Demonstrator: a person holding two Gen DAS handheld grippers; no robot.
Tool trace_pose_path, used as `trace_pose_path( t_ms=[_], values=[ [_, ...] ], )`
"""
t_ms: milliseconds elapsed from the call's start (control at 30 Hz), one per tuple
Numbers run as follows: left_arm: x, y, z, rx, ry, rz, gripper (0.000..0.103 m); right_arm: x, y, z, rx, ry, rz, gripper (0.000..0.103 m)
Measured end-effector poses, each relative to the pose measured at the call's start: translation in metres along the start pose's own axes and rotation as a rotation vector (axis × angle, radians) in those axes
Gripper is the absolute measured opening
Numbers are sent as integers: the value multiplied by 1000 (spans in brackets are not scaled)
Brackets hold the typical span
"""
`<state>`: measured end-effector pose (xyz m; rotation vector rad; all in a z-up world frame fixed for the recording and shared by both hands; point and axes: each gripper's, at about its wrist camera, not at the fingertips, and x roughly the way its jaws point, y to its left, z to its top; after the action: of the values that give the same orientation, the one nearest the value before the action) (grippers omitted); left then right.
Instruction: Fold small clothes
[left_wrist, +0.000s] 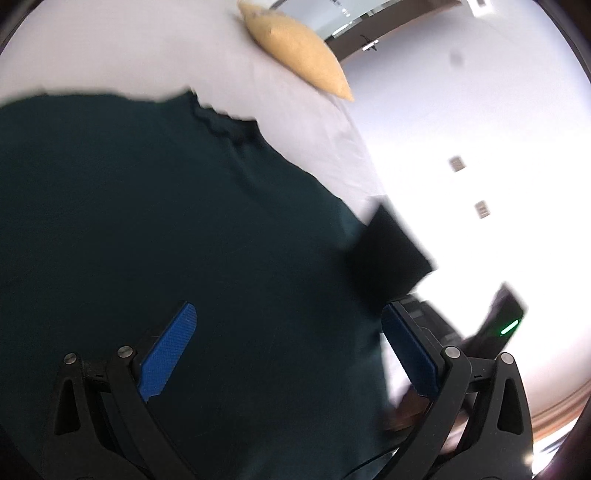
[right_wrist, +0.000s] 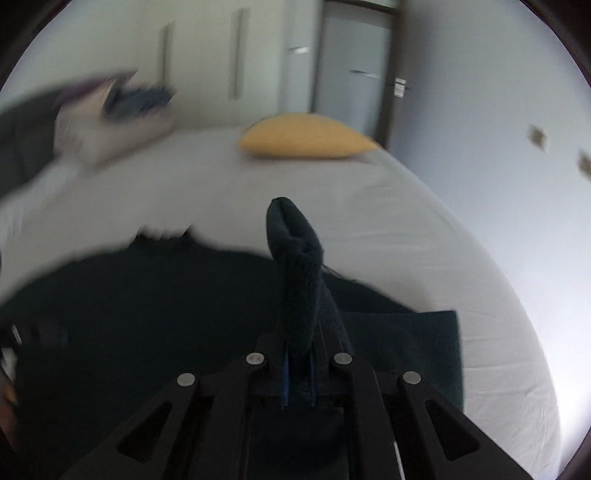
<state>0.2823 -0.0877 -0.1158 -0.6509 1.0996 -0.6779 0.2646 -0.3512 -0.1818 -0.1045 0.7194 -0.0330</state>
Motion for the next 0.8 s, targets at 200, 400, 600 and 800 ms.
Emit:
trace_pose_path(
  t_ms=[200, 400, 600, 800],
  values=[
    [38, 6, 23, -117, 85, -152, 102, 31, 27, -13, 14, 58, 34, 9],
    [79, 7, 45, -194, 169, -231, 100, 17, 41, -28, 6, 57, 47, 10],
    [110, 10, 57, -213, 227, -229, 36, 2, 48, -39, 5, 58, 92, 17],
    [110, 9, 46, -174, 221, -220, 7, -22, 21, -55, 181, 40, 179, 72]
  ],
)
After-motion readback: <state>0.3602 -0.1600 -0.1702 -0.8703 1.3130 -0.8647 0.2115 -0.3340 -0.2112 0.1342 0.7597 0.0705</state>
